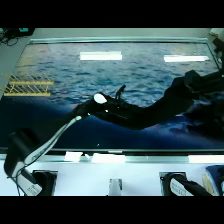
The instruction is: Fold the shirts.
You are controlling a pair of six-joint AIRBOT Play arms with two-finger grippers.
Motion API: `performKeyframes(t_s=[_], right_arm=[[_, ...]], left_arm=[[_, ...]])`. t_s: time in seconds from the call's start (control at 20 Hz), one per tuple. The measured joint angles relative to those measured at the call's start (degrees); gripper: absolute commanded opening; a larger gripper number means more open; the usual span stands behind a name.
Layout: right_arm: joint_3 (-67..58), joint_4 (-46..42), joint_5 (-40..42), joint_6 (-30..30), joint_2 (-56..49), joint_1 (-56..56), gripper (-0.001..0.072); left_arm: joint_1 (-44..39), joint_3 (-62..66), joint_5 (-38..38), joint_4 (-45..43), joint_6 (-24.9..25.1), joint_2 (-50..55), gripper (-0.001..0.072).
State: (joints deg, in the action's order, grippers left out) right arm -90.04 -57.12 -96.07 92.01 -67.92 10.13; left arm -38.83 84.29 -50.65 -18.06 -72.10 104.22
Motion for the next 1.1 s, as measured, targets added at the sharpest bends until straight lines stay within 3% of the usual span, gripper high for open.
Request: performKeyframes(t_s=[0.25, 0.55, 0.6, 0.65, 0.7, 0.75, 0.95, 1.1], right_arm=[[0.00, 0.39, 10.25, 0.72, -9.42, -11.61, 0.0025], [0.04, 7.61, 28.11, 2.10, -24.70, -27.04, 0.0025], [0.04, 8.83, 30.47, 2.56, -26.97, -28.59, 0.0079], [0.07, 10.78, 32.57, 3.02, -29.11, -29.99, 0.0273], [0.04, 13.03, 34.71, 3.10, -30.86, -31.08, 0.0581], [0.04, 15.13, 35.98, 3.08, -32.15, -31.78, 0.0676], [0.00, 18.80, 35.41, 0.70, -32.98, -30.84, 0.0664], [0.00, 9.86, 27.06, -0.04, -29.79, -26.18, 0.0662]], left_arm=[[10.19, -2.62, -5.16, -24.15, -7.72, -19.02, 0.0033], [23.98, -3.32, -10.69, -34.67, -12.87, -40.76, 0.0033], [25.27, -3.34, -11.13, -35.12, -13.51, -43.56, 0.0033], [26.08, -3.37, -11.45, -35.54, -14.25, -45.79, 0.0033], [26.77, -3.37, -11.76, -35.85, -14.71, -47.69, 0.0033], [27.21, -3.39, -11.82, -36.13, -15.28, -48.94, 0.0034], [28.09, -3.82, -12.74, -37.00, -16.70, -51.25, 0.0034], [28.33, -4.74, -12.87, -37.53, -17.05, -51.71, 0.0034]])
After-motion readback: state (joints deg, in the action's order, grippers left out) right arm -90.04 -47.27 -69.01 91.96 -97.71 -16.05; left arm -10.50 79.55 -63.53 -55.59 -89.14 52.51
